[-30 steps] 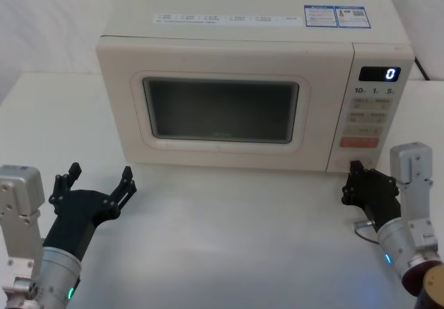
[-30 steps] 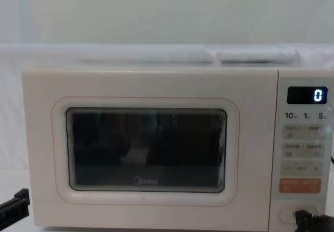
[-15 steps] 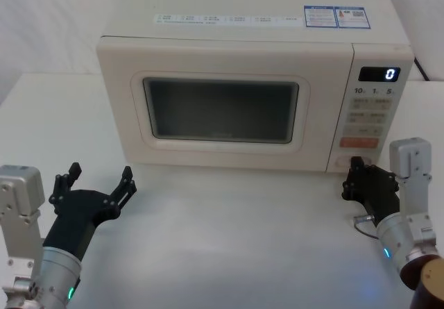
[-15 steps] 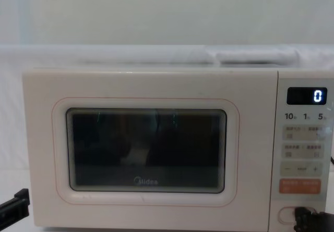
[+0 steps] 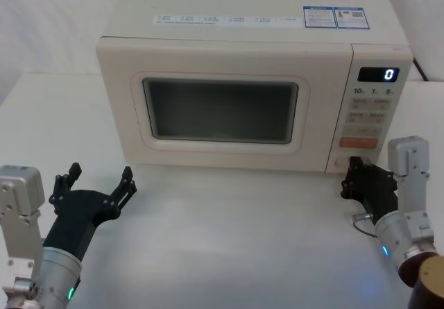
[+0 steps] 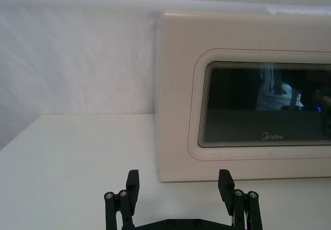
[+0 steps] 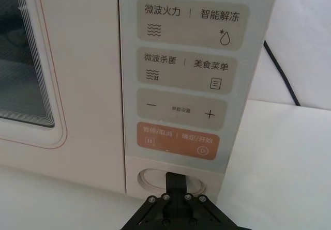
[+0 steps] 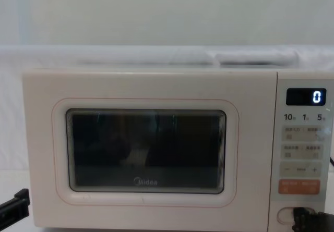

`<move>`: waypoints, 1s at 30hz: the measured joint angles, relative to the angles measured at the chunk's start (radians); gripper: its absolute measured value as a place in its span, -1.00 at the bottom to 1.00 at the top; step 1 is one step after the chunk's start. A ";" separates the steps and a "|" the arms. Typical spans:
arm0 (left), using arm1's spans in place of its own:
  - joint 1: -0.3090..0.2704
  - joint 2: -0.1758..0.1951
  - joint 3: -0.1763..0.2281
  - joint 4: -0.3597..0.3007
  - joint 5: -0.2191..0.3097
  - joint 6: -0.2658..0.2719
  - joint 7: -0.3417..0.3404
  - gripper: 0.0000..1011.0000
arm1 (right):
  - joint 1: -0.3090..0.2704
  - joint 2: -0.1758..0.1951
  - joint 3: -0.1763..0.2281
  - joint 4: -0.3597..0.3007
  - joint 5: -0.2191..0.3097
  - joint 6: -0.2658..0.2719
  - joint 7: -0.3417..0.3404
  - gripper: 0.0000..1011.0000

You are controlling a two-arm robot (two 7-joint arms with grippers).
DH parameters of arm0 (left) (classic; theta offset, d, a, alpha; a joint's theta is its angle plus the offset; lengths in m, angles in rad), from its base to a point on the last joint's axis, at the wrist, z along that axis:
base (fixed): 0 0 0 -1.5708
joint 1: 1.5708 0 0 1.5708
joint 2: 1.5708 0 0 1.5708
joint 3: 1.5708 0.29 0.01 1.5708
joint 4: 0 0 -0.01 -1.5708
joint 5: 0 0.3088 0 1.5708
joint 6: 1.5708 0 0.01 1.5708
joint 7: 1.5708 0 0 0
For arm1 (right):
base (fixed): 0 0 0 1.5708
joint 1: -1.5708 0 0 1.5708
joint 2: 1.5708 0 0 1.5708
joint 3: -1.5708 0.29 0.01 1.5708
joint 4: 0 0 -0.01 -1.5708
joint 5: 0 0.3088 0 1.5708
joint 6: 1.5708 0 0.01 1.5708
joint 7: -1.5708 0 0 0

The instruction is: Press the button to open the microwave door with one hand; close the microwave door with the other hand.

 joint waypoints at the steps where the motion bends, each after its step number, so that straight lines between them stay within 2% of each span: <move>1: 0.000 0.000 0.000 0.000 0.000 0.000 0.000 0.98 | 0.001 0.000 0.000 0.002 0.000 0.000 0.000 -1.00; 22: 0.000 0.000 0.000 0.000 0.000 0.000 0.000 0.98 | 0.036 -0.008 0.009 0.038 0.006 0.000 0.001 -1.00; 30: 0.000 0.000 0.000 0.000 0.000 0.000 0.000 0.98 | 0.032 -0.007 0.014 0.034 0.013 -0.002 0.005 -1.00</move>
